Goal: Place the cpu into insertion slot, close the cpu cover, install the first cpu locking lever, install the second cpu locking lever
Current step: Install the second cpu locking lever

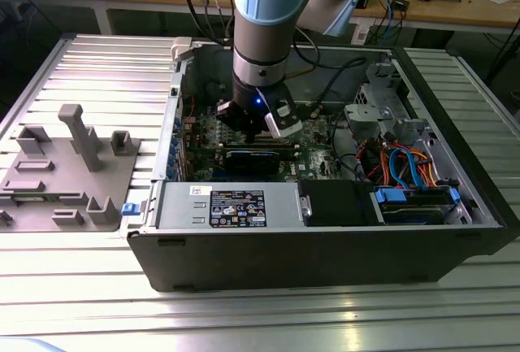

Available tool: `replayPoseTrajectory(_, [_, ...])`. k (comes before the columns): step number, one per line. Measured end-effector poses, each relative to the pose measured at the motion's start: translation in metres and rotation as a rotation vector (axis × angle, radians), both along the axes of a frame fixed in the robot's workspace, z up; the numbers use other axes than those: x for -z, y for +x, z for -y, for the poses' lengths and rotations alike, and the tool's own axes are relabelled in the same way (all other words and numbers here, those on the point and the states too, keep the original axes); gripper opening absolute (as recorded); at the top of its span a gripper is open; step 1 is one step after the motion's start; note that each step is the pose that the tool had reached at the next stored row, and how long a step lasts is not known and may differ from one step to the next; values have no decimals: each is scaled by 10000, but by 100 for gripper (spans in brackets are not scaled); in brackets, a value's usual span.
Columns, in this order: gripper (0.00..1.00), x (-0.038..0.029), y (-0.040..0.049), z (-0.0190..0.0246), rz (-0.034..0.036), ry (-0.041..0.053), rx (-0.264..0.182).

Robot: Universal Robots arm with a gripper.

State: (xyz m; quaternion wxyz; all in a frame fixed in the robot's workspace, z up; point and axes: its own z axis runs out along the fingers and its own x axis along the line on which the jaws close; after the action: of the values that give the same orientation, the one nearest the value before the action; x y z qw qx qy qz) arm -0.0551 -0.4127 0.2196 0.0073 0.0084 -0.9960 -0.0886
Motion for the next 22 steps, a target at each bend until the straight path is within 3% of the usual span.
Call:
replayPoseTrajectory(3, [11,10,-5,-1,2,13,0])
replayPoseTrajectory(10, [11,61,-64,20,1,245,1])
replayPoseTrajectory(18, [11,84,-66,72,2,339,0])
replayPoseTrajectory(22, [11,96,-66,79,1,521,1])
